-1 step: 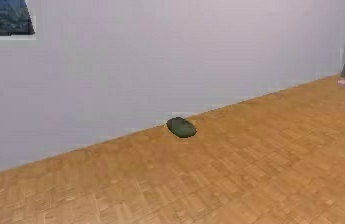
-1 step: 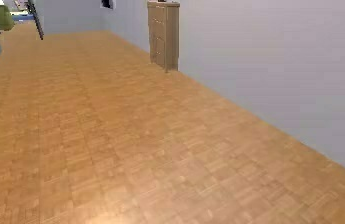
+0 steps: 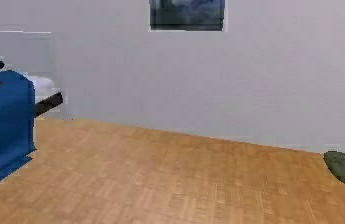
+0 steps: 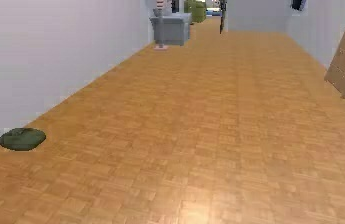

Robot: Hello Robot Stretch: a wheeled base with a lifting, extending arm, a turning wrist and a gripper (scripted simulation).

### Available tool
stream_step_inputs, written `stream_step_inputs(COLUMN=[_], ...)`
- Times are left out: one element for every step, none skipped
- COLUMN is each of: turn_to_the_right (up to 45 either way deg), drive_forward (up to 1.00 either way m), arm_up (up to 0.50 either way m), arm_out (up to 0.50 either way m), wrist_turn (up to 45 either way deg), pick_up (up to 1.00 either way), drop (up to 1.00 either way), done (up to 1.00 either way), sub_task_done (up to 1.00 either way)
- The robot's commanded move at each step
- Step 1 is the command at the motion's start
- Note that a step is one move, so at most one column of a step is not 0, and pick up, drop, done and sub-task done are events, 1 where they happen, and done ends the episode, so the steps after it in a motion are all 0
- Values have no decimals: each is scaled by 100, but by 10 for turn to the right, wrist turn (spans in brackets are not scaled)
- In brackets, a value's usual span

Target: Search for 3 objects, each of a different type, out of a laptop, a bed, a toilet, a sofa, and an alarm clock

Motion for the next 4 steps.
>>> stream_step_inputs(turn_to_the_right=[-450, -270, 0, -90], drive_forward=[0, 0, 100, 0], arm_up=[0, 0, 0, 0], arm_out=[0, 0, 0, 0], wrist_turn=[0, 0, 0, 0], pick_up=[0, 0, 0, 0], drop=[0, 0, 0, 0], done=[0, 0, 0, 0], sub_task_done=[0, 0, 0, 0])
